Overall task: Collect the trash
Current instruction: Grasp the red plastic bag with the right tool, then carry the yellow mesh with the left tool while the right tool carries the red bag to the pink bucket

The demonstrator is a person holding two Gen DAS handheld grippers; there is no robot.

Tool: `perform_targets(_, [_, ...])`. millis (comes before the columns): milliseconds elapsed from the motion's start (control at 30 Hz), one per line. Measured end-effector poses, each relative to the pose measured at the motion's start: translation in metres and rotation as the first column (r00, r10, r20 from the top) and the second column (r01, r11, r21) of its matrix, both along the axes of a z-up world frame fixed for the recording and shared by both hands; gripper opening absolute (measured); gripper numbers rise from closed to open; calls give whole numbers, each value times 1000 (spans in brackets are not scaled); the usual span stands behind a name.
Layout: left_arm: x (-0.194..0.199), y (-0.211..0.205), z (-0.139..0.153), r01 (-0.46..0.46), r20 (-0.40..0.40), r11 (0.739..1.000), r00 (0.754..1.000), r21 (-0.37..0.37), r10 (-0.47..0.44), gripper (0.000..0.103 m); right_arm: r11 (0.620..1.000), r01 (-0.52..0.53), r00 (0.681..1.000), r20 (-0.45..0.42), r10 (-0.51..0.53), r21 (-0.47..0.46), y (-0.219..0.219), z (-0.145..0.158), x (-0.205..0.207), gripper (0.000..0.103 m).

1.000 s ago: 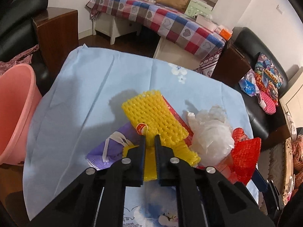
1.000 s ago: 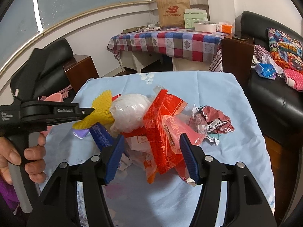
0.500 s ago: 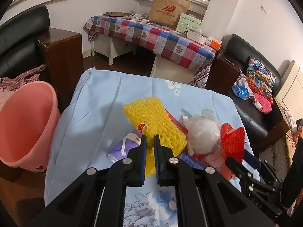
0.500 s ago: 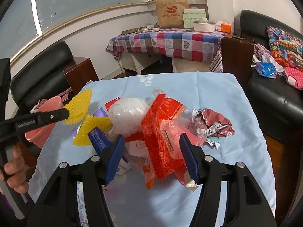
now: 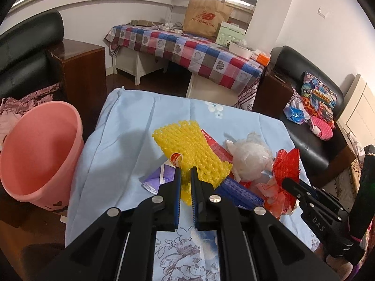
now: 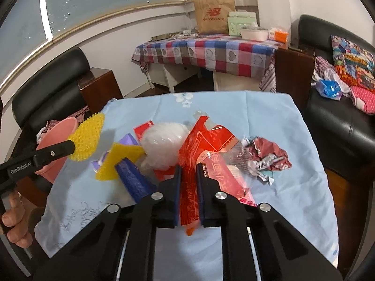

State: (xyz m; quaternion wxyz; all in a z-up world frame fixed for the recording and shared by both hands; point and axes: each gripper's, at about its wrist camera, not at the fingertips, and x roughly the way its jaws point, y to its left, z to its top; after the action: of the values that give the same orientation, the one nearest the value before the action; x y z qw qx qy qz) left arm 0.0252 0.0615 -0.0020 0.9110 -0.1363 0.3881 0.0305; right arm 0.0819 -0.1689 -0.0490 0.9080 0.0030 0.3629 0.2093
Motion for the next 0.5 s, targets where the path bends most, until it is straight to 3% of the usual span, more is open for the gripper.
perform_targets(267, [-22, 15, 20, -17, 61, 1000, 998, 3, 17, 7, 997, -74, 995, 72, 72, 18, 29, 33, -18, 11])
perform_targets(500, [-50, 46, 34, -84, 107, 996, 991, 8, 82, 7, 977, -202, 977, 90, 196, 64, 74, 55, -28, 10])
